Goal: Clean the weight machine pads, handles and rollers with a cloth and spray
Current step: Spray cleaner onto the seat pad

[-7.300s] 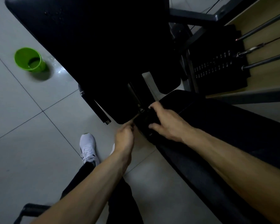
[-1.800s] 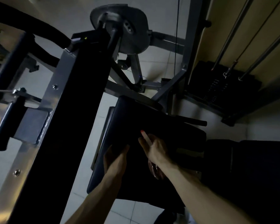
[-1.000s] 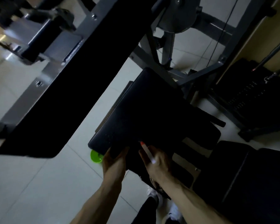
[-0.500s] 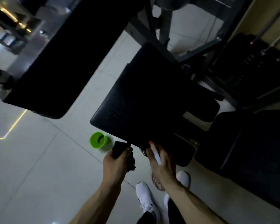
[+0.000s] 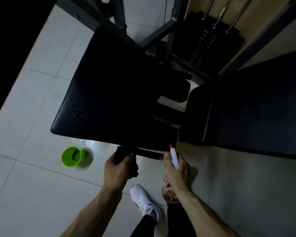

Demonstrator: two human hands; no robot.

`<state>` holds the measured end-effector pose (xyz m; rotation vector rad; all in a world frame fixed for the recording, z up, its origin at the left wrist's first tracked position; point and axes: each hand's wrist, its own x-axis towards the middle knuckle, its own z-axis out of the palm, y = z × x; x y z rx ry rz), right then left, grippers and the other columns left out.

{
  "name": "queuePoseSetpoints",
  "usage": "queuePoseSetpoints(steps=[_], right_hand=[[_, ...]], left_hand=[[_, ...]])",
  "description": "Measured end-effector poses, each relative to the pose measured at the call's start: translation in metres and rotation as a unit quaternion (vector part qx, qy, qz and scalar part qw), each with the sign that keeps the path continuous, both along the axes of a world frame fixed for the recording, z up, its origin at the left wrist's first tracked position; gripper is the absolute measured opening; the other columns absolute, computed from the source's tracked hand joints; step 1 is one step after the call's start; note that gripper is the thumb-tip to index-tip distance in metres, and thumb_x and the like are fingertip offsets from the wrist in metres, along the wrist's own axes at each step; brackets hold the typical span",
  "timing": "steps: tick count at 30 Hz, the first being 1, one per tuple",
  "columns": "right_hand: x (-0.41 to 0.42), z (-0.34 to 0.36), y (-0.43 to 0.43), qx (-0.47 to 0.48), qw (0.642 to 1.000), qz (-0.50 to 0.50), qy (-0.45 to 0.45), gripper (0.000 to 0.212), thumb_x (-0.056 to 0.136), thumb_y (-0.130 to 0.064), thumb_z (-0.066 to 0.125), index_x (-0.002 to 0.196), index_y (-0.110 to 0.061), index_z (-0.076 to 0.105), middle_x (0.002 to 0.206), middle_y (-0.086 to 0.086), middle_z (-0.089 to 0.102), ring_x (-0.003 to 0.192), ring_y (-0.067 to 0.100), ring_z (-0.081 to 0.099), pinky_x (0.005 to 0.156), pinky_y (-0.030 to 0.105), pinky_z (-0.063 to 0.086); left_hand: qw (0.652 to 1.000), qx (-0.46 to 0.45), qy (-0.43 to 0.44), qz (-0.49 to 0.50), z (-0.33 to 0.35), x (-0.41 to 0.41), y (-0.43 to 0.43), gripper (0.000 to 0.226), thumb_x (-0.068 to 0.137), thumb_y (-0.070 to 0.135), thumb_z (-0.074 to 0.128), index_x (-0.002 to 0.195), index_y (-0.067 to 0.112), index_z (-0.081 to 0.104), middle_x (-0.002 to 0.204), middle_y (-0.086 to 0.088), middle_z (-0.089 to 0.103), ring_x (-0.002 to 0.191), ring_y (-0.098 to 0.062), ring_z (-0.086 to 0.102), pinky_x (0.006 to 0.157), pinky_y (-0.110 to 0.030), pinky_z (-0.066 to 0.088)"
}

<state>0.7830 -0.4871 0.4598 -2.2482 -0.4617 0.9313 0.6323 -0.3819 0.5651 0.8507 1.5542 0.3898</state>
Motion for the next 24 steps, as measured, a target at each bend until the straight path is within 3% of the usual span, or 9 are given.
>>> queuePoseSetpoints(steps=[3, 7, 10, 12, 15, 17, 20, 22, 24], right_hand=[[0.009, 0.015, 0.017, 0.001, 1.0, -0.009, 0.009, 0.036, 0.098, -0.057, 0.054, 0.115, -0.027, 0.064, 0.092, -0.019, 0.06, 0.095, 0.008, 0.062, 0.084, 0.034, 0.049], [0.014, 0.038, 0.051, 0.035, 0.997, 0.072, -0.006, 0.043, 0.1, -0.06, 0.05, 0.118, -0.023, 0.062, 0.097, -0.013, 0.063, 0.083, -0.006, 0.05, 0.079, 0.024, 0.042], [0.017, 0.045, 0.085, 0.069, 0.993, 0.101, -0.009, 0.054, 0.096, -0.073, 0.042, 0.124, -0.032, 0.063, 0.105, -0.02, 0.064, 0.097, -0.005, 0.057, 0.087, 0.025, 0.047], [0.027, 0.047, 0.11, 0.084, 0.992, 0.098, 0.003, 0.047, 0.097, -0.069, 0.044, 0.123, -0.035, 0.062, 0.102, -0.023, 0.063, 0.096, -0.009, 0.058, 0.084, 0.023, 0.047], [0.049, 0.045, 0.14, 0.089, 0.992, 0.084, 0.002, 0.053, 0.09, -0.083, 0.039, 0.111, -0.037, 0.056, 0.096, -0.019, 0.062, 0.091, -0.003, 0.062, 0.08, 0.029, 0.054], [0.068, 0.041, 0.156, 0.086, 0.993, 0.073, 0.017, 0.063, 0.085, -0.089, 0.036, 0.119, -0.039, 0.055, 0.106, -0.019, 0.062, 0.099, 0.0, 0.062, 0.088, 0.033, 0.055], [0.109, 0.031, 0.176, 0.056, 0.997, 0.024, 0.057, 0.058, 0.096, -0.07, 0.05, 0.14, -0.033, 0.057, 0.128, -0.005, 0.063, 0.115, 0.013, 0.061, 0.1, 0.039, 0.052], [0.137, 0.022, 0.185, 0.038, 0.997, -0.006, 0.071, 0.053, 0.1, -0.059, 0.054, 0.143, -0.028, 0.058, 0.131, 0.0, 0.062, 0.12, 0.018, 0.06, 0.105, 0.041, 0.05], [0.155, 0.013, 0.187, 0.024, 0.997, -0.006, 0.07, 0.059, 0.096, -0.066, 0.053, 0.14, -0.027, 0.06, 0.128, 0.001, 0.064, 0.116, 0.017, 0.062, 0.102, 0.043, 0.052]], left_hand=[[1.0, 0.013, 0.001, -0.012, 0.007, 0.004, 0.012, 0.015, 0.098, 0.012, 0.064, 0.097, -0.002, 0.067, 0.074, -0.026, 0.066, 0.062, -0.031, 0.061, 0.052, -0.024, 0.051], [0.999, 0.037, 0.001, -0.001, 0.022, 0.022, 0.036, 0.009, 0.099, 0.018, 0.065, 0.103, 0.01, 0.067, 0.08, -0.015, 0.073, 0.064, -0.027, 0.066, 0.045, -0.019, 0.045], [0.999, 0.048, -0.002, 0.015, 0.029, 0.043, 0.058, 0.015, 0.097, 0.024, 0.068, 0.111, 0.019, 0.066, 0.095, -0.004, 0.076, 0.081, -0.024, 0.072, 0.059, -0.027, 0.052], [0.999, 0.047, -0.006, 0.021, 0.03, 0.06, 0.078, 0.016, 0.096, 0.025, 0.069, 0.111, 0.021, 0.066, 0.103, -0.002, 0.074, 0.091, -0.021, 0.073, 0.072, -0.032, 0.056], [0.999, 0.032, -0.022, 0.028, 0.028, 0.087, 0.109, 0.019, 0.097, 0.024, 0.068, 0.114, 0.018, 0.067, 0.103, -0.005, 0.074, 0.09, -0.019, 0.074, 0.074, -0.031, 0.058], [0.999, 0.033, -0.028, 0.028, 0.025, 0.105, 0.13, 0.023, 0.097, 0.025, 0.068, 0.118, 0.016, 0.066, 0.107, -0.007, 0.074, 0.092, -0.021, 0.074, 0.077, -0.034, 0.06], [0.999, 0.03, -0.026, 0.027, 0.02, 0.134, 0.161, 0.025, 0.096, 0.024, 0.069, 0.12, 0.016, 0.066, 0.112, -0.01, 0.073, 0.1, -0.026, 0.073, 0.092, -0.045, 0.06], [0.999, 0.019, -0.024, 0.045, 0.015, 0.153, 0.182, 0.026, 0.096, 0.022, 0.071, 0.12, 0.015, 0.066, 0.112, -0.012, 0.073, 0.103, -0.029, 0.072, 0.098, -0.05, 0.057], [0.998, 0.007, -0.019, 0.053, 0.013, 0.169, 0.197, 0.027, 0.095, 0.021, 0.071, 0.121, 0.013, 0.066, 0.113, -0.013, 0.073, 0.104, -0.031, 0.071, 0.101, -0.05, 0.055]])
